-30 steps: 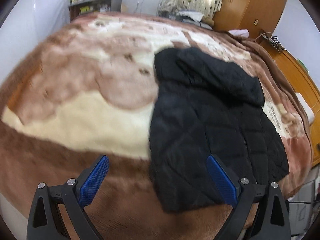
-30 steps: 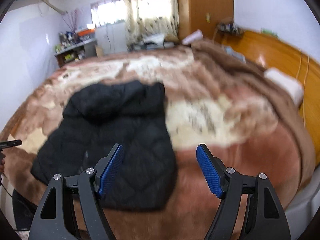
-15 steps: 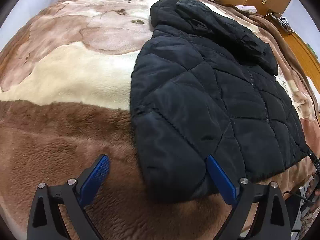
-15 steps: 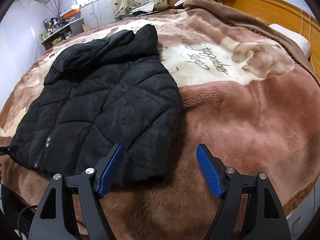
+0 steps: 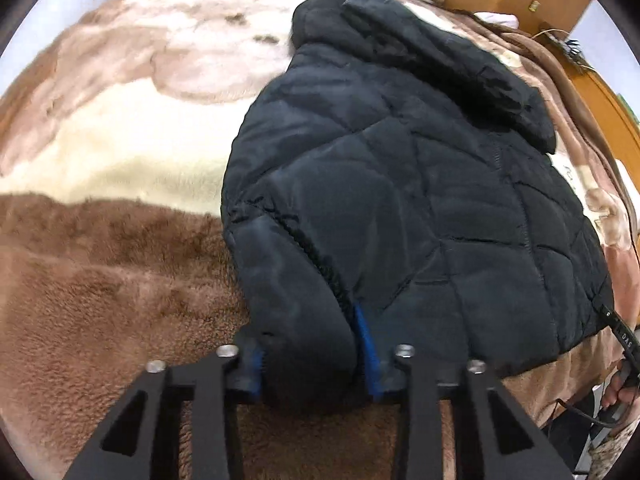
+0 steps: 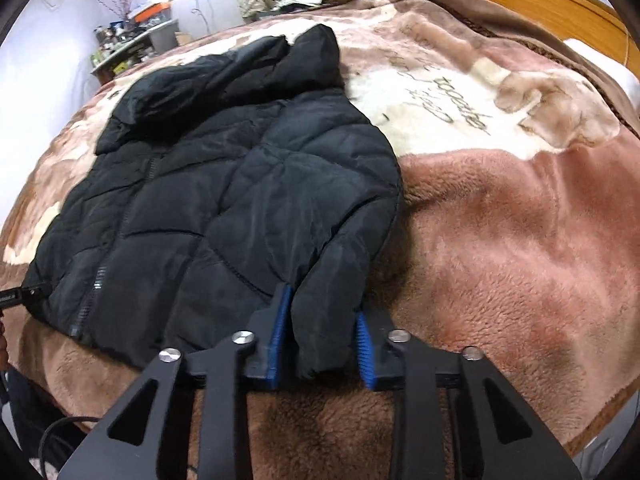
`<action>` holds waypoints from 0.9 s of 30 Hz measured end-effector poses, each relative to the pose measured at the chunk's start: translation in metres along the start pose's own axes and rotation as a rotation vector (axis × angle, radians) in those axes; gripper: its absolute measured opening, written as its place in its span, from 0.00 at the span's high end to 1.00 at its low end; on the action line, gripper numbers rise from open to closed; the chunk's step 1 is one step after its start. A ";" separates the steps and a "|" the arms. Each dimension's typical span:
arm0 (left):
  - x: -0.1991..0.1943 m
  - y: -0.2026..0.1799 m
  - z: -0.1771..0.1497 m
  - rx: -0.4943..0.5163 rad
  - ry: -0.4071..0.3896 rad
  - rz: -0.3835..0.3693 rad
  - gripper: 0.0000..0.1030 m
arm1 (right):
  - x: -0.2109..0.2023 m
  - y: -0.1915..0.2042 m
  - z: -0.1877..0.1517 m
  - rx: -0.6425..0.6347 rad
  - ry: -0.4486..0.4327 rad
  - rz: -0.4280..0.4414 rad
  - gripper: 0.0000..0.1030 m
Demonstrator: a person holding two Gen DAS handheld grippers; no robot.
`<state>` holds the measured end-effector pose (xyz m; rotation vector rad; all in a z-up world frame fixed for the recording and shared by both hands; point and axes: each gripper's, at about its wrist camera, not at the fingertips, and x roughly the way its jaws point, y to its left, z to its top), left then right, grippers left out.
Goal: Fold large clothes
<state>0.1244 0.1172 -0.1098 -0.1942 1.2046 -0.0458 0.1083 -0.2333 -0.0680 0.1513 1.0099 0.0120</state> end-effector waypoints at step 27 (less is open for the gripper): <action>-0.148 0.001 -0.065 0.034 -0.161 -0.162 0.78 | -0.149 0.007 -0.050 0.043 -0.172 0.108 0.86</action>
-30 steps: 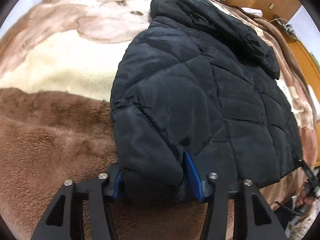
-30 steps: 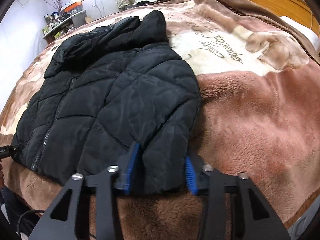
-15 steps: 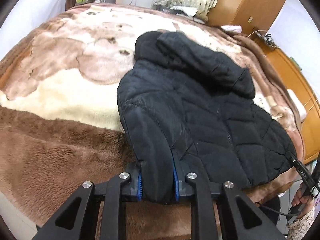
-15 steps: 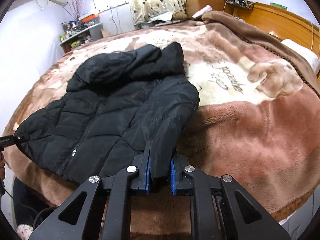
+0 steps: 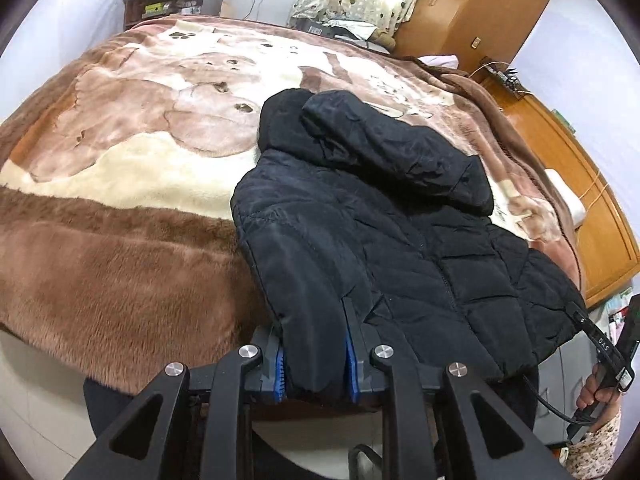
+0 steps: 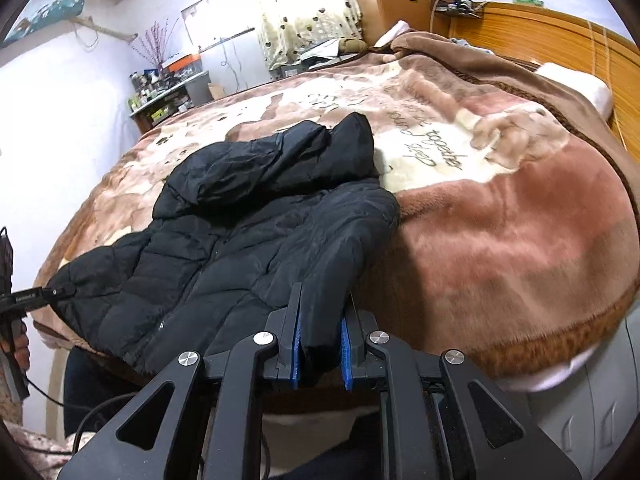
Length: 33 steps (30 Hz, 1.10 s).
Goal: Fold large clothes
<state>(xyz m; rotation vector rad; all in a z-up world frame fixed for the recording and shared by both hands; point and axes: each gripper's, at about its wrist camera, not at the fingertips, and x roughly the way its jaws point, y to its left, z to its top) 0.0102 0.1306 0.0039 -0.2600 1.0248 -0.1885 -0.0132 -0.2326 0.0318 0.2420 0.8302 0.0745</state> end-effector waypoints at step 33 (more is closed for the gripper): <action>0.053 -0.014 0.221 -0.067 -0.067 0.043 0.78 | 0.084 0.012 0.209 0.000 0.065 -0.071 0.85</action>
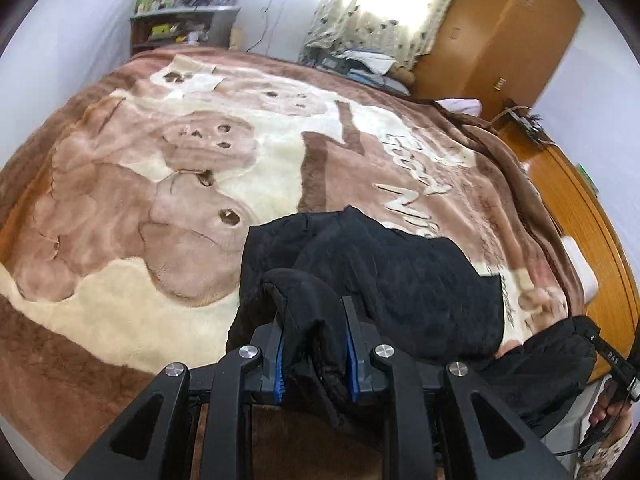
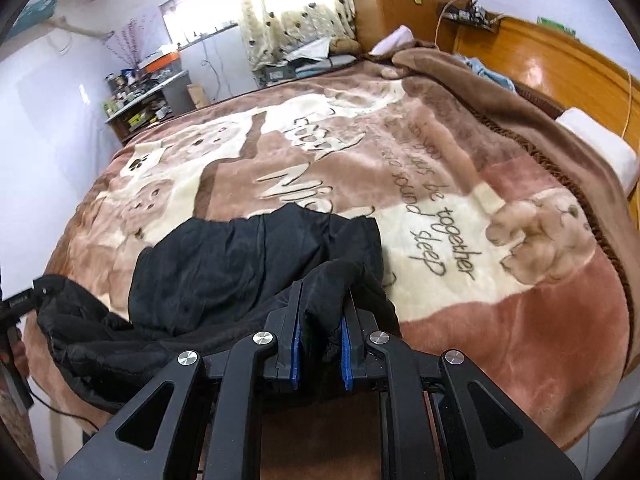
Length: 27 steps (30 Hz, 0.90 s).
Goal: Fold large clothes
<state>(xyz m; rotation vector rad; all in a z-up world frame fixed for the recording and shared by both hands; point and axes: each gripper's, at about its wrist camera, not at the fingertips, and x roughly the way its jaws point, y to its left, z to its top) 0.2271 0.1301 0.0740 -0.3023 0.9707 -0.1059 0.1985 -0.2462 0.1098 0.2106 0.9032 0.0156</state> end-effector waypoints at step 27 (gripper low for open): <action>0.043 0.086 0.045 -0.129 -0.140 0.058 0.35 | 0.056 -0.049 0.063 0.067 -0.085 -0.086 0.53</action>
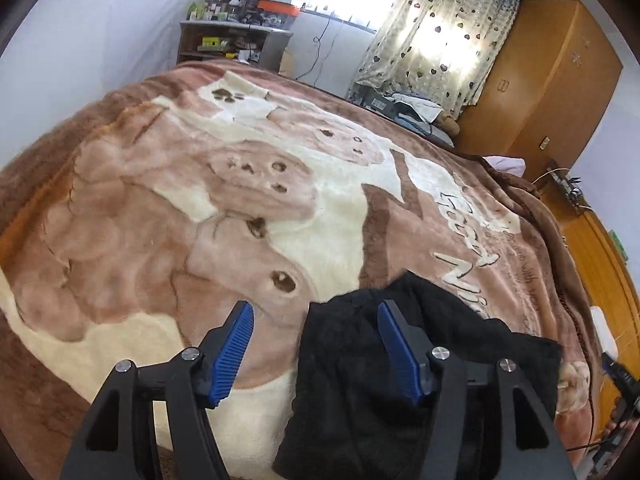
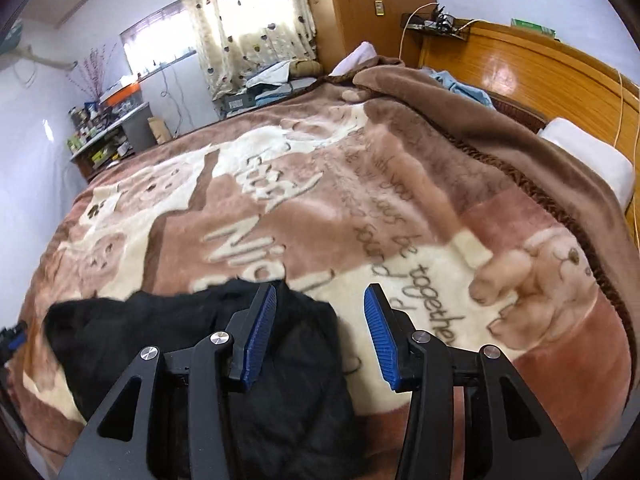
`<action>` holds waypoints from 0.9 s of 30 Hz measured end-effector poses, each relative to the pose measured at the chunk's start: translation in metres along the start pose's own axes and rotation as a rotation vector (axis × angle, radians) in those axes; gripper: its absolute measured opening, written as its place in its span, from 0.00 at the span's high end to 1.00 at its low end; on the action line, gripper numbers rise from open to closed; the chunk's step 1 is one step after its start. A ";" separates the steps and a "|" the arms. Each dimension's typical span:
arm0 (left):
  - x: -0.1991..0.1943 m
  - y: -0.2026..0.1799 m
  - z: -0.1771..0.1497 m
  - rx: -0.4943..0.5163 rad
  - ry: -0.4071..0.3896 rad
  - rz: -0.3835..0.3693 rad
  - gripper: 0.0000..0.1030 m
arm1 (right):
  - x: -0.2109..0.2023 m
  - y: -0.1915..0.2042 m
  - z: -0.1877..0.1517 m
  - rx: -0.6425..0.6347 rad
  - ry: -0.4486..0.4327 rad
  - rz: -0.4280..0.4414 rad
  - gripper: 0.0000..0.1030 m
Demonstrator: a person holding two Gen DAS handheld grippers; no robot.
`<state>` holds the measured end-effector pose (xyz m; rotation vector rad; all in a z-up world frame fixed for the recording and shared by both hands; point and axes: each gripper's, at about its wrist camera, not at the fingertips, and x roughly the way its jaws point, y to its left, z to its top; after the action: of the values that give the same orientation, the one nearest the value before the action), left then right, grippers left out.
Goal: Fold large clothes
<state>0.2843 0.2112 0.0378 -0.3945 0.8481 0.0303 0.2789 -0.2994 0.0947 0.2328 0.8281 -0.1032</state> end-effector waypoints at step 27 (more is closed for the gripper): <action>0.142 -0.059 -0.006 0.164 0.289 0.028 0.78 | 0.117 0.002 -0.014 -0.018 0.136 0.251 0.87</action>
<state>0.3848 0.1358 -0.0511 -0.2347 1.1329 -0.0717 0.3480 -0.2938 -0.0003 0.3279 0.9281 0.1566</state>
